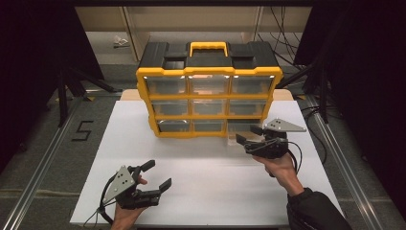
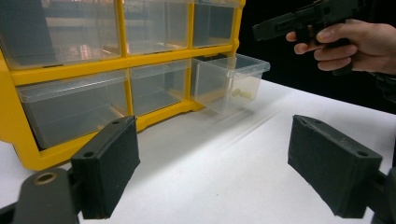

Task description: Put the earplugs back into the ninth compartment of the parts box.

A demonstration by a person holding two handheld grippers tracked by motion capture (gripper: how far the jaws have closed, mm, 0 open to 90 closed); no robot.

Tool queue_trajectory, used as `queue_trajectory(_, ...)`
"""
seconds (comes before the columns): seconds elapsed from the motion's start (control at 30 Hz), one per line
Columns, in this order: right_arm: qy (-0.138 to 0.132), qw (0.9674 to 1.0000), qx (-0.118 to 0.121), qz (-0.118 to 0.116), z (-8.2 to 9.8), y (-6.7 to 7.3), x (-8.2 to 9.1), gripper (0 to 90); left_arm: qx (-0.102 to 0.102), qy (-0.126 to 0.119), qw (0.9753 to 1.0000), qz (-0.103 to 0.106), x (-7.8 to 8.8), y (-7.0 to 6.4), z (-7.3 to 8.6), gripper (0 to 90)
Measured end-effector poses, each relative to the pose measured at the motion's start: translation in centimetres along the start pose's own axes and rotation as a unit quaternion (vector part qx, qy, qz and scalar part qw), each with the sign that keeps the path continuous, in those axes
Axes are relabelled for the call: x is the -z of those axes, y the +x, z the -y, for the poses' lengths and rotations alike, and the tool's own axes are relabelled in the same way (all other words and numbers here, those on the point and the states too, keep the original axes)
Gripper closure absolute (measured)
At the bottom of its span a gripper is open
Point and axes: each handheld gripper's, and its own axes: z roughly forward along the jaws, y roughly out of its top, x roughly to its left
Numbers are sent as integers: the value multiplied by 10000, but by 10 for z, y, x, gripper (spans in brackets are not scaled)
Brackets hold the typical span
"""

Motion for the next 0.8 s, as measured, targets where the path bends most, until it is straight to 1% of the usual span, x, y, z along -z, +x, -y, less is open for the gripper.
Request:
queue_trajectory(0.13, -94, 9999, 27, -102, 4, 9, 3, 302, 7, 0, 10000, 6, 0, 0, 0, 161)
queue_trajectory(0.5, -380, 9990, -17, -249, 19, 22, 14, 273, 16, 29, 10000, 35, -1, 0, 0, 161)
queue_trajectory(0.6, -453, 9985, 3, -300, 23, 26, 16, 269, 16, 32, 10000, 37, -1, 0, 0, 161)
queue_trajectory(0.67, -507, 9982, 63, -322, 26, 29, 18, 264, 20, 33, 10000, 40, -1, 0, 0, 161)
queue_trajectory(0.8, -581, 9976, 98, -370, 33, 32, 23, 256, 25, 37, 10000, 41, -1, 0, 0, 161)
